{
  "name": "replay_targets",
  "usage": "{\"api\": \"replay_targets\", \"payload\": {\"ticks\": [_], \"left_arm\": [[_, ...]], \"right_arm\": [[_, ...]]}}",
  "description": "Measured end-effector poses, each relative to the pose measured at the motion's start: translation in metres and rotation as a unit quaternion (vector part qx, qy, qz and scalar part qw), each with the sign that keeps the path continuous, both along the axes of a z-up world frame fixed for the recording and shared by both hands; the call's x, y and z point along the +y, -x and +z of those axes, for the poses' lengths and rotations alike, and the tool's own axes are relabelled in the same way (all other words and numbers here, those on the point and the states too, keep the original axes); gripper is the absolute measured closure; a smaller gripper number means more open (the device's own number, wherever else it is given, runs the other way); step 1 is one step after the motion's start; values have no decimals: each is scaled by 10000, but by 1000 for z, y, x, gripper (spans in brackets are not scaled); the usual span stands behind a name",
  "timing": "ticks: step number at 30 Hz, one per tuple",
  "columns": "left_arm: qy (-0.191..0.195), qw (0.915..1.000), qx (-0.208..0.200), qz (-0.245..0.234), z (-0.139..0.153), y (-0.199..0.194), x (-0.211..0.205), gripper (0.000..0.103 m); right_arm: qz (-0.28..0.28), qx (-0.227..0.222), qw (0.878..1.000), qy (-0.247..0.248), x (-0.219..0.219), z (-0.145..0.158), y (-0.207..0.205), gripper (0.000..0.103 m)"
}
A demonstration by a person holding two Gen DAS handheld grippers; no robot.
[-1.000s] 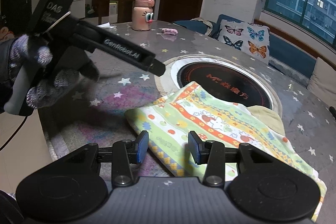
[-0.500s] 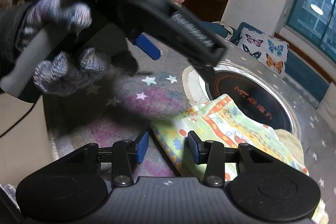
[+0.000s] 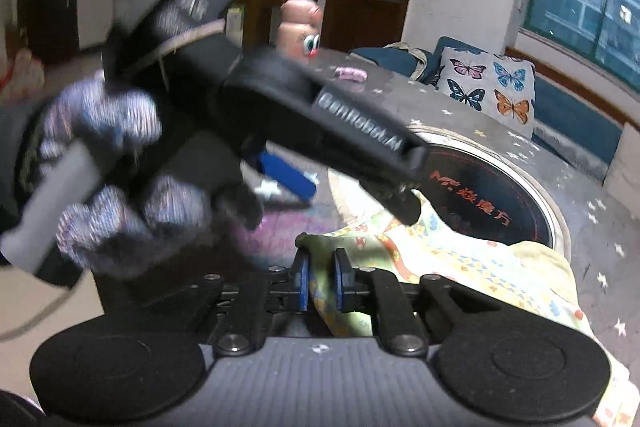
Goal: Fold clothes
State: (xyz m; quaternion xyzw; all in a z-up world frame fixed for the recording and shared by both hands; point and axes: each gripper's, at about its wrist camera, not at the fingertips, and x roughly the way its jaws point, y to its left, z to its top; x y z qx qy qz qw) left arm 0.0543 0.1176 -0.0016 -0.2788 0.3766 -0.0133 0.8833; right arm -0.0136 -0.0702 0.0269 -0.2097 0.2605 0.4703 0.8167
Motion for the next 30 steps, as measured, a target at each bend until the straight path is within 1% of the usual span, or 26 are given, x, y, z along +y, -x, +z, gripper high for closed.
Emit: {"api": "replay_targets", "payload": {"ticks": [1, 3, 5, 7, 9, 11, 12, 13, 15, 18, 21, 25, 28, 30], "left_arm": [[104, 9999, 29, -24, -1, -2, -1, 12], [304, 9995, 87, -90, -4, -5, -3, 21], [462, 9987, 141, -159, -7, -8, -6, 28], [562, 9981, 148, -205, -10, -9, -8, 39], [697, 9971, 195, -230, -14, -11, -9, 63], [750, 9967, 212, -206, -17, -11, -8, 75], [763, 9967, 214, -188, -18, -11, -7, 80], [772, 9966, 216, -172, -19, -10, -7, 81], [784, 9966, 218, -143, -21, -10, -6, 86], [768, 9968, 207, -117, -22, -10, -5, 88], [717, 9972, 180, -112, -22, -9, -7, 88], [725, 9972, 165, -99, -23, -8, -6, 88], [696, 9974, 156, -99, -23, -8, -7, 88], [677, 9975, 155, -97, -22, -8, -8, 88]], "right_arm": [[-16, 41, 10000, -79, -4, 4, -2, 93], [-36, 110, 9997, -205, -10, 9, -3, 93], [-52, 218, 9992, -345, -20, 13, -3, 93], [-42, 287, 9986, -438, -26, 15, -2, 93], [-19, 333, 9982, -491, -29, 15, -1, 93], [9, 365, 9980, -514, -31, 14, 1, 93], [9, 380, 9979, -521, -32, 14, 1, 93], [6, 398, 9978, -529, -33, 13, 1, 93], [-21, 469, 9973, -564, -36, 12, 0, 92], [-86, 677, 9954, -675, -45, 10, -1, 89], [-307, 644, 9947, -735, -61, 13, -6, 89], [-934, 517, 9919, -686, -90, 11, -24, 88], [-1494, 481, 9858, -602, -111, 4, -44, 88], [-1897, 450, 9794, -525, -125, -5, -61, 88]]}}
